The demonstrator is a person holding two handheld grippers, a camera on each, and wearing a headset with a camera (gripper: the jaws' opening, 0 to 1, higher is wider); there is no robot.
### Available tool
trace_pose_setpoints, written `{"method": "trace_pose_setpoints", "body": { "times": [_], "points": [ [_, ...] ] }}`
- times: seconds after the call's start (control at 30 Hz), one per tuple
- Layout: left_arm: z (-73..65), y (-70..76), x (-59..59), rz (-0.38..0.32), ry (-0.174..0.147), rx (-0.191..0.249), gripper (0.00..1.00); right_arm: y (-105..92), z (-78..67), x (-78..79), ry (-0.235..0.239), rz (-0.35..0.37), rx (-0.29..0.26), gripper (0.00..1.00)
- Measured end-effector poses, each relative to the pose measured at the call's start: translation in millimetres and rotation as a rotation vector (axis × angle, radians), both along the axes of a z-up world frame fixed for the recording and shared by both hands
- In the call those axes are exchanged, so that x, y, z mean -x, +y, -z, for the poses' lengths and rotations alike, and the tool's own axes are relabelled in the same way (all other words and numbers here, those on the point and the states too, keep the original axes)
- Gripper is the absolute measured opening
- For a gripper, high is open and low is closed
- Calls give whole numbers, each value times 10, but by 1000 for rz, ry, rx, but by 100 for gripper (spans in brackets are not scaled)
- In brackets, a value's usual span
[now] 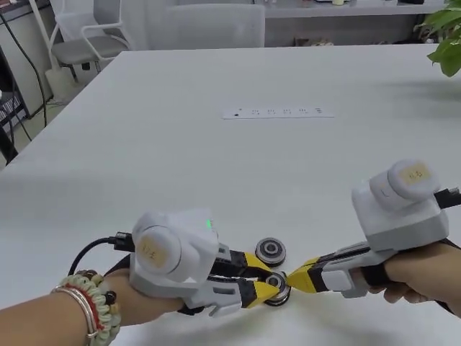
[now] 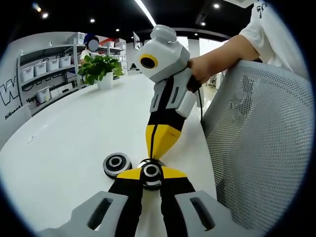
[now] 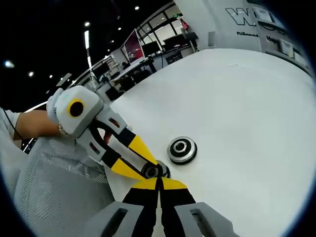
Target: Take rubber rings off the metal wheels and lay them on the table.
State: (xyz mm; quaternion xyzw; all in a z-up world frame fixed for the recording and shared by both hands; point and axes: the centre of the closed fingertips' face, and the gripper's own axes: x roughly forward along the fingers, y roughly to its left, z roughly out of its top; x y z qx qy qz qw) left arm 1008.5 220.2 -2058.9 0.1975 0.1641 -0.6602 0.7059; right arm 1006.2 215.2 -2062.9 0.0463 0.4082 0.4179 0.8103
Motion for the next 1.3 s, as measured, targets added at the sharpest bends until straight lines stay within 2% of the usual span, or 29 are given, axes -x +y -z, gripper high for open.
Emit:
{"method": "trace_pose_setpoints", "body": {
  "times": [0.53,0.77,0.8,0.87,0.9,0.93,0.97,1.0,1.07,1.23,1.3],
  "points": [
    [0,3,4,1,3,4,8,58,-33,27,5,-10,-15,0],
    [-2,3,8,2,3,5,8,92,-65,38,-7,-26,-23,0],
    [-2,3,8,2,4,5,8,130,-101,43,-9,-35,-49,0],
    [-2,2,8,1,4,6,8,263,-269,63,-17,-54,-163,0],
    [-2,1,6,-1,4,6,8,252,-272,63,0,-41,-140,0],
    [-1,0,6,-2,4,6,8,192,-195,32,-31,-43,-57,0],
    [-1,0,7,-2,4,6,8,201,-195,-2,-95,-62,-31,0],
    [-1,0,7,-2,4,6,8,211,-183,50,-65,-75,-36,0],
    [-1,0,9,-3,5,6,8,180,-147,25,-27,-40,-59,0],
    [2,-5,2,-18,16,-3,8,83,-93,-18,-15,-8,-31,0],
    [2,-5,3,-13,9,-10,8,50,-60,-27,-8,3,-22,0]
  ]
}}
